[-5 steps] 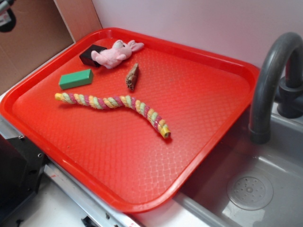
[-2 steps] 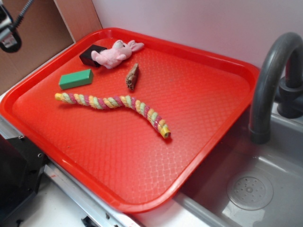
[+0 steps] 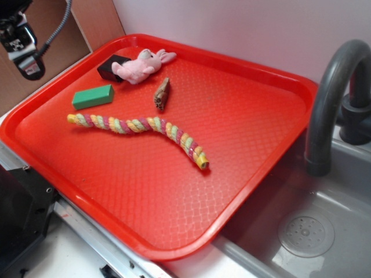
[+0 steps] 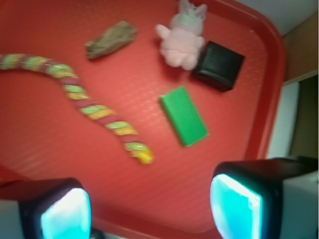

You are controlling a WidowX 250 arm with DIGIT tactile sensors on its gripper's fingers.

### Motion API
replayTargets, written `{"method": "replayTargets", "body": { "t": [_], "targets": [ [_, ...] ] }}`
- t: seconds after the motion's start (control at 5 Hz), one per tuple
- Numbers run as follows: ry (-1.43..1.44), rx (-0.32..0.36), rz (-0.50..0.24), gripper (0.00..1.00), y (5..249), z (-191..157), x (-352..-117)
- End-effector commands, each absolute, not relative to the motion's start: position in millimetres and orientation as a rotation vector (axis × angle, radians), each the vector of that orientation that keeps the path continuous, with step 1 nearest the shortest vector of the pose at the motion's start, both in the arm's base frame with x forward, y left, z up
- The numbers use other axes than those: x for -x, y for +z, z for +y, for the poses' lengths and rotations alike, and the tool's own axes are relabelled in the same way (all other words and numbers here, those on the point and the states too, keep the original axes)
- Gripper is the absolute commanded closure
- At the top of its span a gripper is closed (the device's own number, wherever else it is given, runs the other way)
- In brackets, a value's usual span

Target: Grab the green block.

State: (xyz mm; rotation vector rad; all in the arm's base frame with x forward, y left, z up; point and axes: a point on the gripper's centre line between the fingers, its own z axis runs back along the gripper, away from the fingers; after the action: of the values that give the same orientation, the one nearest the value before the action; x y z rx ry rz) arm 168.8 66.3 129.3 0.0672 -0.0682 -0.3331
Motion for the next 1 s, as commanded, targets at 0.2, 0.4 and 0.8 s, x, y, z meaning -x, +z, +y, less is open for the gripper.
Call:
{"method": "replayTargets", "body": {
  "t": [0.2,0.4,0.8],
  "targets": [
    [-0.435,-0.059,-0.046,0.0,71.3,96.9,-199.2],
    [-0.433,-0.05,-0.029,0.0,51.2,103.2,-205.1],
    [-0.456,-0.063,0.062,0.0,21.4,102.1,-213.8]
  ]
}}
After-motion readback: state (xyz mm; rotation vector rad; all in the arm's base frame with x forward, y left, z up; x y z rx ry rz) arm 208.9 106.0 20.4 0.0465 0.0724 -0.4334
